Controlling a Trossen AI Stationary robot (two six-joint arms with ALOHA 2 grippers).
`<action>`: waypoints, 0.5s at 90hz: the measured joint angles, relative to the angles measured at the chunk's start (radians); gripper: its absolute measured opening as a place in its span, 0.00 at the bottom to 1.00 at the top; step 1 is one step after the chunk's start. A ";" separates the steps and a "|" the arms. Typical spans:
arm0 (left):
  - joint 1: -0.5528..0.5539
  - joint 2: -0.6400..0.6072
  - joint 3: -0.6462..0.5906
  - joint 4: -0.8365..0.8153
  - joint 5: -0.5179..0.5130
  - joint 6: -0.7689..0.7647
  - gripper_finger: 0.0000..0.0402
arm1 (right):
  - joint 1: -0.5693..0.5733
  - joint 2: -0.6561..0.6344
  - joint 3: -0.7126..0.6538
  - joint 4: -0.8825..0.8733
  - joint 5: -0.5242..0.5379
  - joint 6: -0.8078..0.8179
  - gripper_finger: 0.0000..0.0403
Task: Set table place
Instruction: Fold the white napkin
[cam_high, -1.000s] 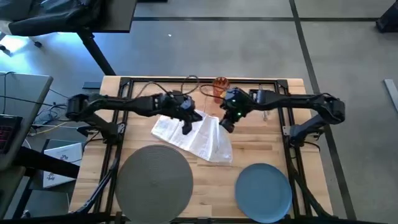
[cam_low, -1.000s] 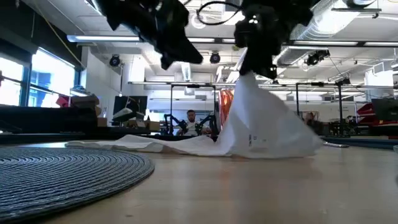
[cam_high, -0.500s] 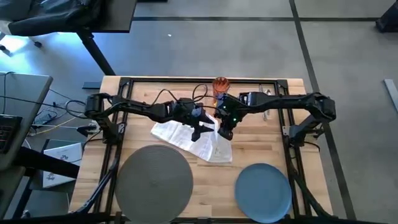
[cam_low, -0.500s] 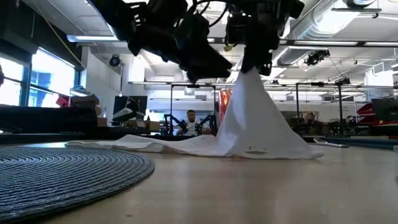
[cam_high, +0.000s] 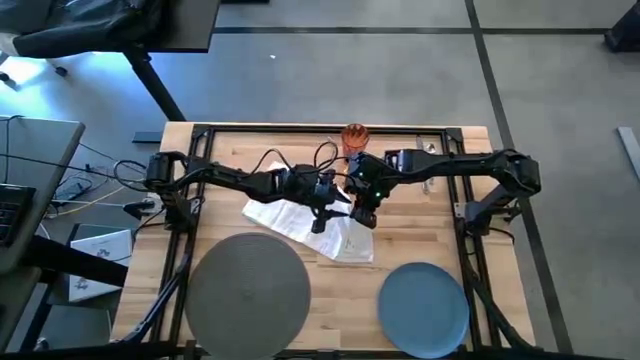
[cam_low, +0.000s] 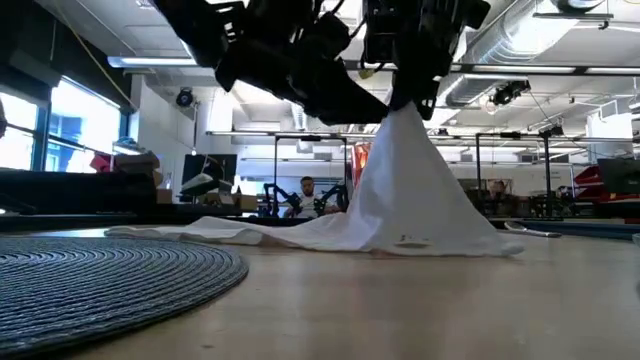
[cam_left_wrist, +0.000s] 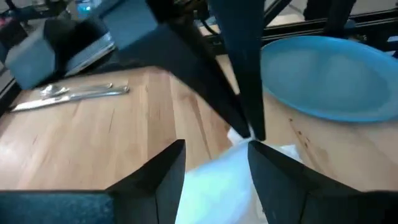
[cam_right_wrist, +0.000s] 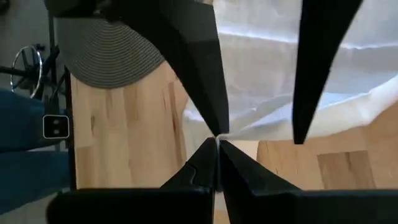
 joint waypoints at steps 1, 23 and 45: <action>0.000 0.002 0.003 -0.005 0.000 0.000 0.39 | 0.000 0.000 0.000 -0.002 0.000 0.001 0.00; -0.001 0.017 0.040 -0.082 0.038 0.004 0.28 | 0.000 0.000 0.002 0.018 0.007 0.022 0.00; 0.000 0.017 0.039 -0.181 0.066 -0.088 0.02 | 0.000 0.001 0.002 0.018 0.036 0.059 0.02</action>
